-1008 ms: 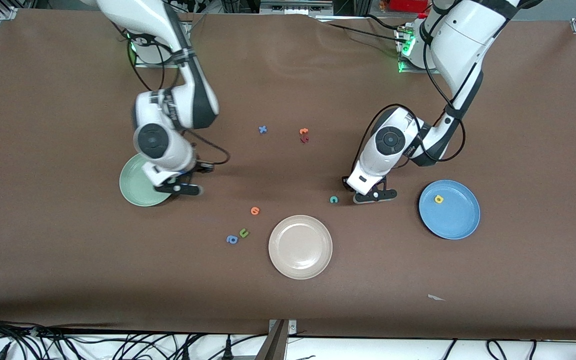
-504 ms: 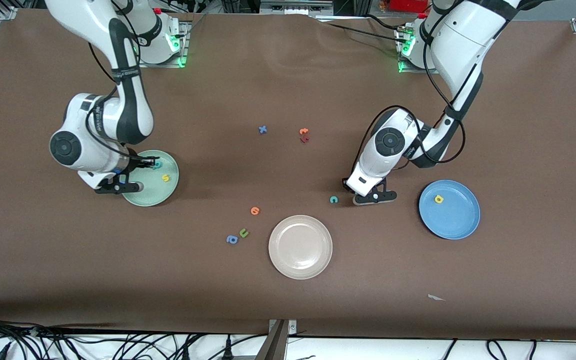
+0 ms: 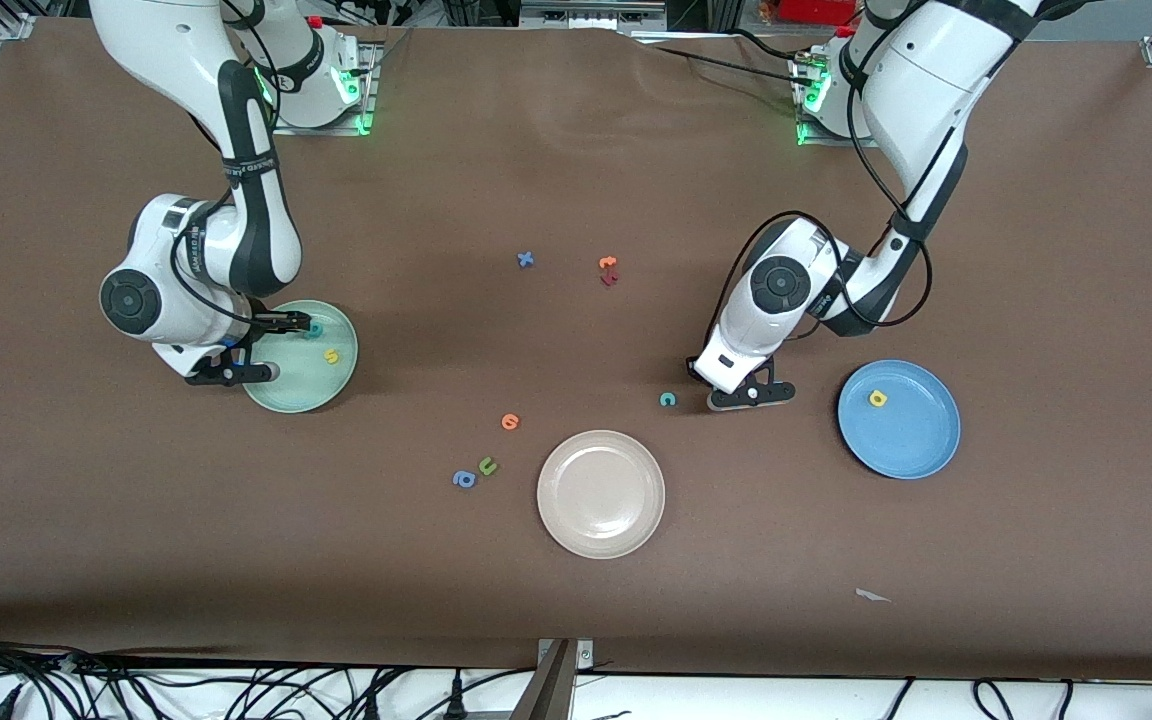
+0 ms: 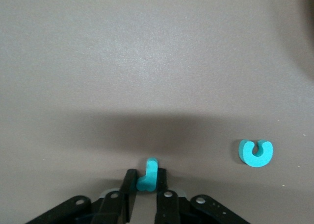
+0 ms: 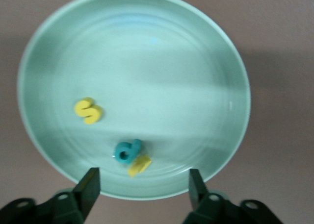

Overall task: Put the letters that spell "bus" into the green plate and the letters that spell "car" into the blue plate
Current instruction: 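Carry the yellow u into the green plate and open the right gripper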

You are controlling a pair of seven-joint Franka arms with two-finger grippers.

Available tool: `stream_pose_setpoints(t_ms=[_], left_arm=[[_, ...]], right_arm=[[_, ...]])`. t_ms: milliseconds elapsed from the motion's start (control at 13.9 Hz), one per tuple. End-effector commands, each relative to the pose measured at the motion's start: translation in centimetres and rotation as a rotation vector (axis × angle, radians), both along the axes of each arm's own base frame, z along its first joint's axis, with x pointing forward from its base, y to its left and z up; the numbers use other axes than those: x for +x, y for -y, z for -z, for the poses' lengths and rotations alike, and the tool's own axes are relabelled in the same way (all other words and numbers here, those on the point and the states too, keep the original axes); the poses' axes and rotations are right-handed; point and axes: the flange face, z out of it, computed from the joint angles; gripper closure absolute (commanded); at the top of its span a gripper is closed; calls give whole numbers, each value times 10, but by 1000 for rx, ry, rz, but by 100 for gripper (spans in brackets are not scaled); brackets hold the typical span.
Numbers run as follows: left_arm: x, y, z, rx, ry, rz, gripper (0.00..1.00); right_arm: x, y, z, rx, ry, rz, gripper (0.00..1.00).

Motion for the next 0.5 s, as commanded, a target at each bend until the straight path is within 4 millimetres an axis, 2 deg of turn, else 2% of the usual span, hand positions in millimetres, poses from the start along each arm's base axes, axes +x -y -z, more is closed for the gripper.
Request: stream_pose_setpoints(t_ms=[0,216,432], left_arm=[[2,7,13,11,14,12,81],[2,7,13,11,13,12,84],[5,5,11,11,16,13,85]], right_arm=[[22,-26,-50,57,-18,25,0],[45,-55,-105,63,-28,59,0],[59,-59,-146,71,1,44,0]])
